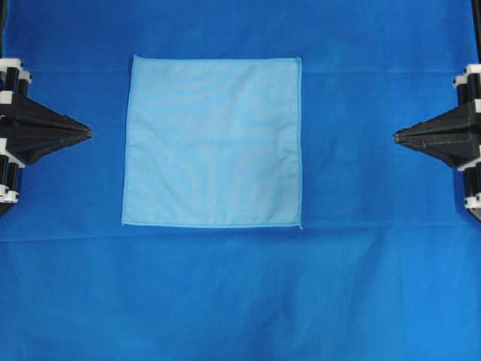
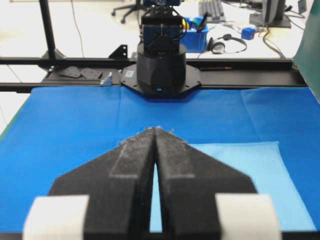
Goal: Fold the light blue towel.
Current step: 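Move both grippers to the towel's top corners, left and right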
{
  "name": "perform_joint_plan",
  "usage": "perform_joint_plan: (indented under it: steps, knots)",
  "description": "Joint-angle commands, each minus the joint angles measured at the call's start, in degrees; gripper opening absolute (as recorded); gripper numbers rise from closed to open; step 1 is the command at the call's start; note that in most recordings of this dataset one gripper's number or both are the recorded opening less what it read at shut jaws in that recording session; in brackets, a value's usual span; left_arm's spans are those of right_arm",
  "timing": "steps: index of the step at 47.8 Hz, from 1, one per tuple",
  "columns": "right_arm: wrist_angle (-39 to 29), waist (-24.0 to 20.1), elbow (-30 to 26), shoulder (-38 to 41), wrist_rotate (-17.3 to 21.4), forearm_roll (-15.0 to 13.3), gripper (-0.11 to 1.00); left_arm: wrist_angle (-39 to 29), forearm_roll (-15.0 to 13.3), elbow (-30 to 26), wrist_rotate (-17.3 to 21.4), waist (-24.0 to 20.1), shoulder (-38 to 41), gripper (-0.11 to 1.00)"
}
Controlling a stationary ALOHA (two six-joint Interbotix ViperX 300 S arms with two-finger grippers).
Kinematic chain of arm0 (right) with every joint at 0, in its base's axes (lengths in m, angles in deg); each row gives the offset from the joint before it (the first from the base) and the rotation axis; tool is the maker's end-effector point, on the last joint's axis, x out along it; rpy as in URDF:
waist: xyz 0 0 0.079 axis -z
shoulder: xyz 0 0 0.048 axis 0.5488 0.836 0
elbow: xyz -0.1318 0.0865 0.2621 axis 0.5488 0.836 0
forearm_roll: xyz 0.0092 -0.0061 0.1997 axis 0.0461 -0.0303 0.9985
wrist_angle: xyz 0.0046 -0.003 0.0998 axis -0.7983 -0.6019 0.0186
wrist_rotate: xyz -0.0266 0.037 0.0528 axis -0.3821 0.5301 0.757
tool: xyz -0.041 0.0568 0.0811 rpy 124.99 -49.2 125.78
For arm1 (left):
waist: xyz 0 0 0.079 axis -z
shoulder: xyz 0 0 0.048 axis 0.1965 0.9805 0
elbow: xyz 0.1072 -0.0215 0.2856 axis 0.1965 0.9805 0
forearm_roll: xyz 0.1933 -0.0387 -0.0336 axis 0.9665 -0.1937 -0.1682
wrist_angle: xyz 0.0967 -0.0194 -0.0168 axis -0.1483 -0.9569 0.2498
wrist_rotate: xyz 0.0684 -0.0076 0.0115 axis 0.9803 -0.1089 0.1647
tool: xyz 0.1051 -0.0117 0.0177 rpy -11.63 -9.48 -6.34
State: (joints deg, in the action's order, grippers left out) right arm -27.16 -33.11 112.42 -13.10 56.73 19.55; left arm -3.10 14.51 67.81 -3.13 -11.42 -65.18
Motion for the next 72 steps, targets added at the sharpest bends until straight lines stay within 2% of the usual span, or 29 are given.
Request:
perform_joint_plan:
  steps: [1,6,11,24,33,35,37,46,48,50,55,66,72]
  knots:
    - [0.53,0.62,-1.93,0.97,-0.18,0.09,0.00,-1.41,-0.97,-1.41,-0.44,-0.35,1.23,0.00]
    - [-0.18,2.90,-2.99,3.52,0.09,0.09,0.00,-2.11,-0.97,-1.23,0.35,-1.41,1.85,0.00]
    - [-1.93,7.29,-4.57,8.00,0.44,0.09,0.00,-2.55,-0.97,-0.97,0.62,-4.04,3.96,0.00]
    - [-4.66,18.02,-9.84,22.59,0.53,0.26,0.00,-2.37,-0.97,-1.14,0.26,-17.05,16.44,0.00]
    - [-6.77,22.76,-15.38,34.37,0.79,0.26,0.01,-0.79,-0.97,-1.49,0.62,-22.50,23.20,0.01]
    - [-7.91,23.64,-16.79,36.74,0.70,0.26,0.01,0.00,-0.97,-1.41,0.62,-23.64,24.87,0.04]
    - [-8.88,24.52,-18.28,39.20,0.70,0.18,0.05,0.97,-0.97,-1.41,0.62,-24.79,26.54,0.13]
    - [-11.34,27.69,-23.82,49.57,-0.09,-0.53,0.59,6.59,-0.97,-1.23,1.14,-29.88,36.04,0.69]
    - [-11.34,28.21,-24.52,51.50,-0.18,-0.88,0.64,7.82,-0.97,-1.41,1.58,-30.59,38.41,0.78]
    - [-11.34,28.74,-25.31,53.35,-0.26,-1.23,0.63,9.23,-0.97,-1.76,2.20,-31.38,41.48,0.84]
    - [-11.25,30.06,-26.63,57.48,-0.26,-1.58,0.59,11.25,-0.97,-2.81,2.99,-32.61,47.02,0.85]
    - [-11.07,31.90,-28.74,64.25,-0.53,-2.11,0.59,11.95,-0.97,-6.33,3.43,-36.56,55.55,0.85]
    - [-11.07,32.70,-29.53,66.45,-0.53,-2.64,0.59,11.95,-0.97,-7.47,4.92,-38.32,59.33,0.85]
